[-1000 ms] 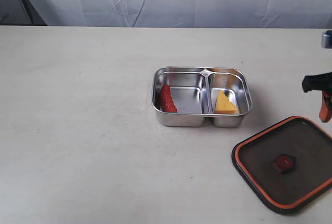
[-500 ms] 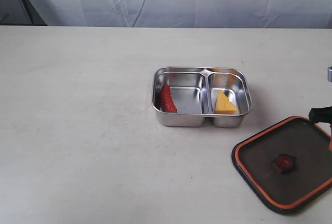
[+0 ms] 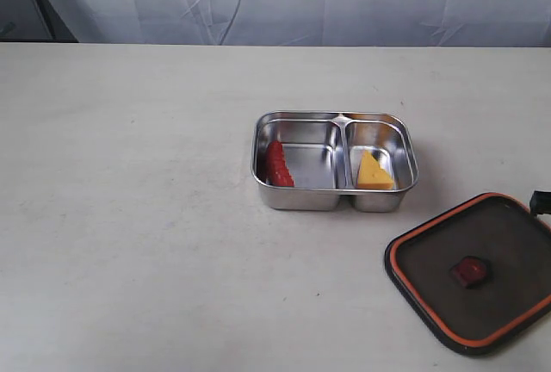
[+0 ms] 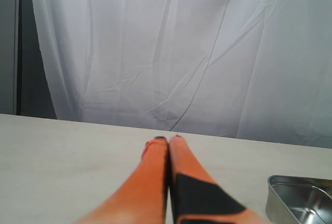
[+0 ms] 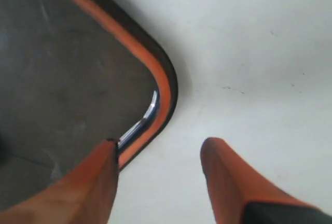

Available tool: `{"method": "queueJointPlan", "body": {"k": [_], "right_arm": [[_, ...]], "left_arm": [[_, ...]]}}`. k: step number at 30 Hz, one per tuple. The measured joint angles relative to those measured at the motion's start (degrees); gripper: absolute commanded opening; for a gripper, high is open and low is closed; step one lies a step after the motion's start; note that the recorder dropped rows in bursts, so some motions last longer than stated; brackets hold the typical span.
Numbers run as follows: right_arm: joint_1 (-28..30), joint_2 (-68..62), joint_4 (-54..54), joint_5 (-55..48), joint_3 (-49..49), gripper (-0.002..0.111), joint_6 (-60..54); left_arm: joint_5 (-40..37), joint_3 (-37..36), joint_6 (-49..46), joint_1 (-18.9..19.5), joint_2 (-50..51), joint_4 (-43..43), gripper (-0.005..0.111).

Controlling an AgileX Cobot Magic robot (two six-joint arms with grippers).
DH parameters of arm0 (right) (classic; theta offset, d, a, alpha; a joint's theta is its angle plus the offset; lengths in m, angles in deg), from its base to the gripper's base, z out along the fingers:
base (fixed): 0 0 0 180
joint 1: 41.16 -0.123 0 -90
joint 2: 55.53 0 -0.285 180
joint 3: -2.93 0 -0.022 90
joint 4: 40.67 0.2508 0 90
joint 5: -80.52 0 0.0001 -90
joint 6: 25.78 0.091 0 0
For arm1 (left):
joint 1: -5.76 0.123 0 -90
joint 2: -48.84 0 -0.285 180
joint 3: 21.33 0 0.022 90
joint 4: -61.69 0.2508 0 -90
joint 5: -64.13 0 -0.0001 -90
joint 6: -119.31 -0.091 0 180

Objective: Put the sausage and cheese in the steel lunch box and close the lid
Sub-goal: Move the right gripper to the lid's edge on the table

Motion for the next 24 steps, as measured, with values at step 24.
{"method": "queueJointPlan", "body": {"k": [24], "right_arm": [[0.0, -8.1, -1.5, 4.9, -0.2, 0.018, 1.3]], "left_arm": [[0.0, 0.0, 0.0, 0.0, 0.0, 0.0, 0.0]]}}
